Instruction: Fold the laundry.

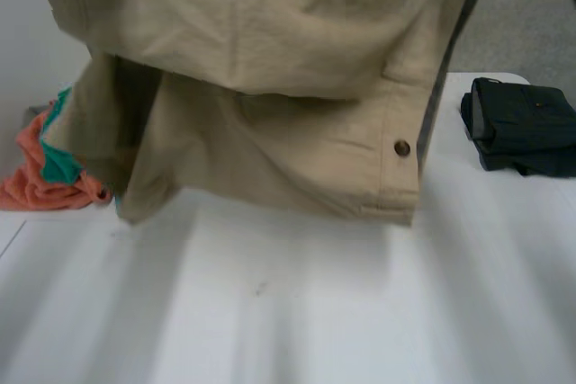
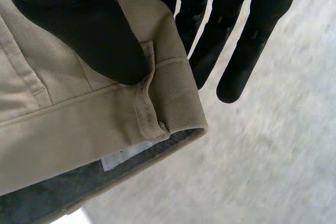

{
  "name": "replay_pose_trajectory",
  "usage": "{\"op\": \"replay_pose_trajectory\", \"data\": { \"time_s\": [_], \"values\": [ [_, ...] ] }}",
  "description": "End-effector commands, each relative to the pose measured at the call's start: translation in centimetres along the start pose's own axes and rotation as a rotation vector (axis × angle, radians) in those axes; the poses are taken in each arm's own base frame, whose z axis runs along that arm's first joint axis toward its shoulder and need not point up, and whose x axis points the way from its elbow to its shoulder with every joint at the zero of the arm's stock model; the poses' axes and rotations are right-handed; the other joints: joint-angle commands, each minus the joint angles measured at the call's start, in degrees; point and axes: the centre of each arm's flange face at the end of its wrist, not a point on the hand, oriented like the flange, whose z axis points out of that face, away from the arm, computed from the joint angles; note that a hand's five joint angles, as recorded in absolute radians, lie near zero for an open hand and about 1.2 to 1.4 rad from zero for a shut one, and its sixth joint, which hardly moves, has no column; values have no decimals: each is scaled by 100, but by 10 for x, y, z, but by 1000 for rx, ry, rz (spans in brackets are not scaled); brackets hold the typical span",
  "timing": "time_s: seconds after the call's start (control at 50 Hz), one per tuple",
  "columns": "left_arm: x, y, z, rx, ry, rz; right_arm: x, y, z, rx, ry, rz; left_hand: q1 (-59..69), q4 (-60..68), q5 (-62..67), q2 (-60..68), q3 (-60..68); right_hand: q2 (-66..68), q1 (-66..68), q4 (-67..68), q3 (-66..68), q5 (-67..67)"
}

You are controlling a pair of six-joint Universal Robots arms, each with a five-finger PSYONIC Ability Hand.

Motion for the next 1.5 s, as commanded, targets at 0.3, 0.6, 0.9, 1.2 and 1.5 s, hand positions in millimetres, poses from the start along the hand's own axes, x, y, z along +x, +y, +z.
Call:
{"op": "replay_pose_trajectory", "data": {
  "time_s": [0.3,0.6,0.9,1.2,1.5],
  "values": [
    [67,289,50,-305,159,83,-69,230,85,-277,113,54,-591,-1091,-944,-1063,-1030,-2241,-1880,-2391,-2303,-2314],
    [37,230,55,-222,-29,98,-52,157,70,-139,158,-87,-5305,-5805,-5658,-5777,-5744,-5703,-5342,-5853,-5765,-5776],
    [54,208,-128,-659,237,102,-101,190,-70,-629,-306,-75,-3135,-3635,-3487,-3607,-3574,-3863,-3502,-4013,-3925,-3936],
    [66,283,-174,-905,306,116,-124,248,-89,-544,-360,-132,-3303,-3803,-3655,-3775,-3742,-3760,-3399,-3910,-3822,-3833],
    [76,316,-159,-870,291,126,-132,285,-61,-478,-346,-217,-1962,-2462,-2314,-2434,-2401,-2454,-2093,-2604,-2515,-2527]
  ]
}}
